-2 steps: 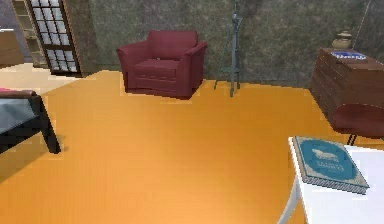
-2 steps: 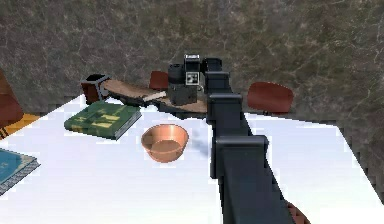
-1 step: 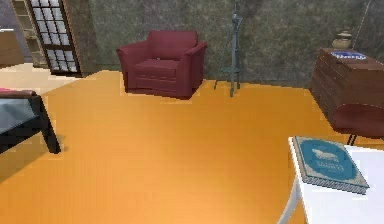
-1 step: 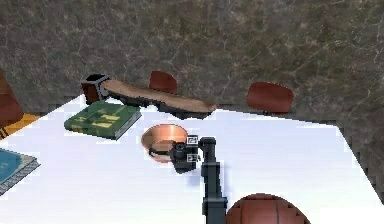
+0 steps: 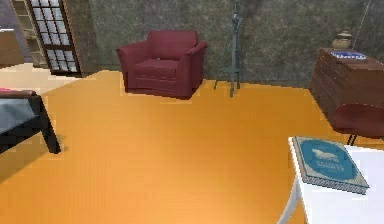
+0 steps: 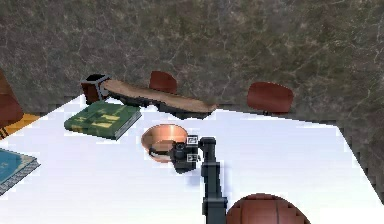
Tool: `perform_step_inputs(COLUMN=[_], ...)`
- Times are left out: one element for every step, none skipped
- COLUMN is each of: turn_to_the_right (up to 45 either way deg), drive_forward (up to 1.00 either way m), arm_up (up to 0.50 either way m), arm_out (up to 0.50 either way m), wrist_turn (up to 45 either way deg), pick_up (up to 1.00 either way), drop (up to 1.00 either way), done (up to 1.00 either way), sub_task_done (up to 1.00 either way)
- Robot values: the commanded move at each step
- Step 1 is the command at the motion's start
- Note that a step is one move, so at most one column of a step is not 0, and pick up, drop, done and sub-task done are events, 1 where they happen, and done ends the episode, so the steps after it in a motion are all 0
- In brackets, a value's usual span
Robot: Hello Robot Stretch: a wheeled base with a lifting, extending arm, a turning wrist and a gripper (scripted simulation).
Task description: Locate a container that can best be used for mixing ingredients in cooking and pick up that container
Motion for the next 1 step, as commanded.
perform_step_inputs(turn_to_the_right=[0.0], drive_forward=[0.00], arm_up=[0.10], arm_out=[0.00], wrist_turn=[0.0], pick_up=[0.00], drop=[0.00], done=[0.00], sub_task_done=[0.00])
